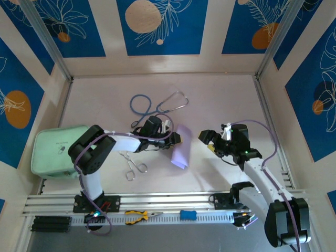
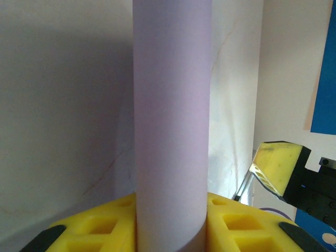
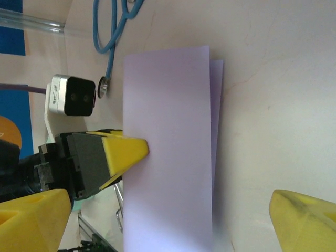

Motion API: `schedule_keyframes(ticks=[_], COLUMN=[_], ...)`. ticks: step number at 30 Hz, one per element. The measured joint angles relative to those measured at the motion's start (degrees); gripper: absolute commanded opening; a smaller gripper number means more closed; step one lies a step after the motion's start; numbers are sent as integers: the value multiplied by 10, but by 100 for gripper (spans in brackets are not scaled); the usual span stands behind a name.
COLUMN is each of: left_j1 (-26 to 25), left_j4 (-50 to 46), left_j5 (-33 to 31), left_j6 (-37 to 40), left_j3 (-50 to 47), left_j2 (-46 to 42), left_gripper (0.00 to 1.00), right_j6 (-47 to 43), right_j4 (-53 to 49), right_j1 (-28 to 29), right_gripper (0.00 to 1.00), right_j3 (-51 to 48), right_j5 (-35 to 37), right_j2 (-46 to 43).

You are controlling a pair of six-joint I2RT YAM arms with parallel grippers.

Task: Fold a paper plane with a square sheet of paper (pick it up from the middle)
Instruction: First fold the square sheet of paper in half at the center of the table.

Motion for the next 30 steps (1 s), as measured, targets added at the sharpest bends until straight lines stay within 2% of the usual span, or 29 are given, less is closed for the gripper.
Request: schedule_keyframes(ticks=[12, 23, 30], left_j1=[0, -2, -4], left_j4=[-17, -23, -66], left_j5=[-12, -25, -42], left_j6=[2, -3, 3], left_j3=[0, 0, 5], left_j2=[0, 5, 6], left_gripper=[33, 33, 34], right_j6=[-17, -35, -37], right_j4=[0, -5, -20], right_j1=[-1, -3, -7], right_gripper=[97, 97, 97], right_j3=[10, 21, 28], right_j5=[-38, -40, -37], right_j2=[34, 70, 85])
